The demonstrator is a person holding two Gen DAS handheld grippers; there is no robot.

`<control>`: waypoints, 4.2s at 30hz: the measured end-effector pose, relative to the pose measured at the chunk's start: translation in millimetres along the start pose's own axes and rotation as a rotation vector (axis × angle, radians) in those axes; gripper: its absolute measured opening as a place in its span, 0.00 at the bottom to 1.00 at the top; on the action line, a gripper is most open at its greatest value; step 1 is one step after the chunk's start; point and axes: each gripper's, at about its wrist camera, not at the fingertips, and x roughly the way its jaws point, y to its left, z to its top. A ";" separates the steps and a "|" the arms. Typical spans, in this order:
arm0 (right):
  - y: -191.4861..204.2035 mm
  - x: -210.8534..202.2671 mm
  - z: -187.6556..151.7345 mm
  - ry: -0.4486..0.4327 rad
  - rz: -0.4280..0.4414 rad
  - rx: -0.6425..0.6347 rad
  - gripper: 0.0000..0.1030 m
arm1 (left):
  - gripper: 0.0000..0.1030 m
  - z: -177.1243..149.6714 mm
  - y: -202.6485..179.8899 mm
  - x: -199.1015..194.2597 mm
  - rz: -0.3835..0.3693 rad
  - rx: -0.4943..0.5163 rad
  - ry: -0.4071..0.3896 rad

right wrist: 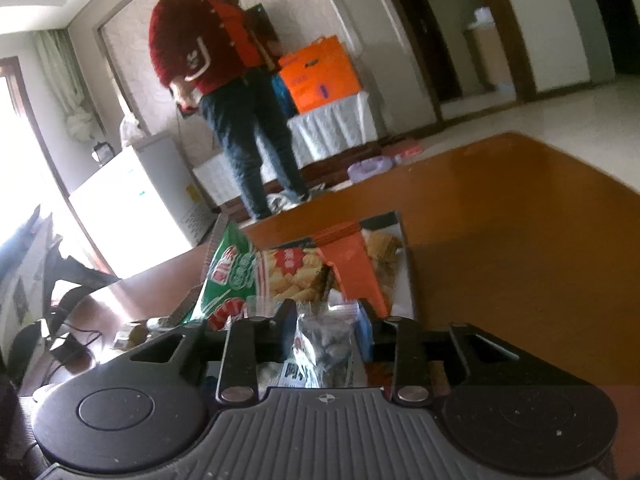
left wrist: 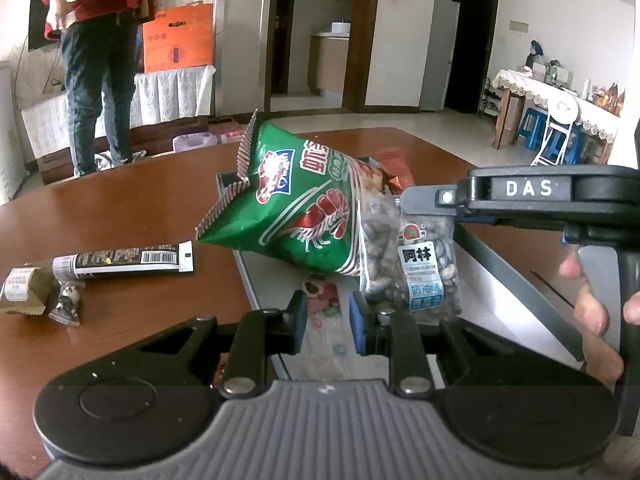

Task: Organize snacks
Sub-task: 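Open both tools to drop the packets into the box, then move both tools over the brown biscuit packet and dark sauce tube, then grasp the brown biscuit packet with the left tool while the right tool grasps the sauce tube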

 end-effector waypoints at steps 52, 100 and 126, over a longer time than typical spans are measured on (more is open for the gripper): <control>227.8 90.1 -27.4 0.266 0.110 -0.827 0.98 | 0.83 0.2 207.3 -60.2 0.509 -0.357 0.109; 206.9 203.2 -0.4 0.512 0.177 -0.720 0.37 | 0.63 4.9 218.8 -7.6 0.407 -0.402 0.075; 189.0 126.1 -38.1 0.421 0.078 -0.536 0.27 | 0.51 3.6 222.9 -17.5 0.437 -0.339 0.094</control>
